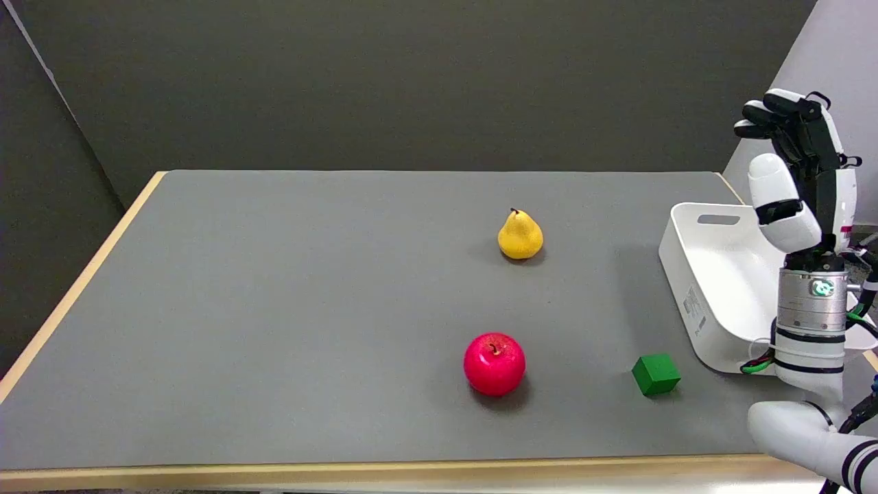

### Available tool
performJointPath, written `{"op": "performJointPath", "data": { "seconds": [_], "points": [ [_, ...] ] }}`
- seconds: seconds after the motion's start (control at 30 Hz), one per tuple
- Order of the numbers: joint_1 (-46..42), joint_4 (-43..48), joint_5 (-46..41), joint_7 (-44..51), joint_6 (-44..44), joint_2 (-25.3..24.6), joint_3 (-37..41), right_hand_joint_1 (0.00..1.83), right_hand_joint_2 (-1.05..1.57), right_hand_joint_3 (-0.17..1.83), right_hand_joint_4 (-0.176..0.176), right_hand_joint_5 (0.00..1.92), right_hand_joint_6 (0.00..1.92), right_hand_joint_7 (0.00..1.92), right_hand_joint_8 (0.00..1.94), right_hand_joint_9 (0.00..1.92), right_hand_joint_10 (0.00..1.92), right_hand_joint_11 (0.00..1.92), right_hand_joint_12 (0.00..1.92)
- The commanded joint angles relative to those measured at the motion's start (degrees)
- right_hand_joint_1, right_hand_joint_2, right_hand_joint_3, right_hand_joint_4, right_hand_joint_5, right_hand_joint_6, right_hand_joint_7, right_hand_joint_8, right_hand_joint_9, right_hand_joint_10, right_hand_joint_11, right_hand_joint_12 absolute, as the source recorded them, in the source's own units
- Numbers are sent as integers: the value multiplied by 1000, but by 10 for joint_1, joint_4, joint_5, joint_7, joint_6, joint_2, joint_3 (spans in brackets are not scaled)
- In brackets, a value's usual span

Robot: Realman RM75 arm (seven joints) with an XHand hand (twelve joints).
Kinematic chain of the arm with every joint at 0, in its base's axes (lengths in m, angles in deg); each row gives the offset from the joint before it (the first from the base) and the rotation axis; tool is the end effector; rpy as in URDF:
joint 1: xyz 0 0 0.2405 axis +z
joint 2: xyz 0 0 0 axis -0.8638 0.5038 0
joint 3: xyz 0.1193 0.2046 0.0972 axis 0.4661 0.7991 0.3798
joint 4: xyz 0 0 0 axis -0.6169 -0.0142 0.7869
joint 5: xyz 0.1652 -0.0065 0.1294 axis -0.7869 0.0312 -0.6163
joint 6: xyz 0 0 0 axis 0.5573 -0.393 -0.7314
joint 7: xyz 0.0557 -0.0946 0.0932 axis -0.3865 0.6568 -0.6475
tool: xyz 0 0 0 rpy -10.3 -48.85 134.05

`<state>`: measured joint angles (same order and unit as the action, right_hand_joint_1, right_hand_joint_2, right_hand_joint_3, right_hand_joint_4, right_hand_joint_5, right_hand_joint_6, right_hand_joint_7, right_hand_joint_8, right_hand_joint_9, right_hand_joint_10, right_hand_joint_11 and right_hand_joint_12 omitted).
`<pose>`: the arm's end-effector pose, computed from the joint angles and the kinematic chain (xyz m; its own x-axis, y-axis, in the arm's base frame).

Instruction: Pick up the yellow pear.

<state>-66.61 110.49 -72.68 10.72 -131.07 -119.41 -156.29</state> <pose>-0.2169 -0.2207 0.4847 0.1945 0.5401 0.8189 -0.6131 -0.5847 0.5312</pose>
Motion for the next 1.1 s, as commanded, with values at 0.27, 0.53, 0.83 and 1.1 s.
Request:
{"op": "performJointPath", "data": {
  "seconds": [0.27, 0.53, 0.83, 1.1],
  "points": [
    [-3, 30, 42, 90, 21, 14, 13, 576, 788, 866, 55, 355, 733, 531, 591, 454, 1057, 188, 1350],
    [-12, 164, 80, 353, 211, 60, 36, 587, 701, 868, 18, 326, 579, 493, 582, 395, 1051, 87, 1280],
    [35, 293, 99, 580, 579, 59, 79, 529, 642, 882, 13, 301, 556, 446, 546, 345, 984, 29, 1258],
    [129, 288, 107, 631, 722, 51, 24, 494, 621, 886, 29, 306, 568, 457, 533, 358, 969, 57, 1277]
  ]
}}
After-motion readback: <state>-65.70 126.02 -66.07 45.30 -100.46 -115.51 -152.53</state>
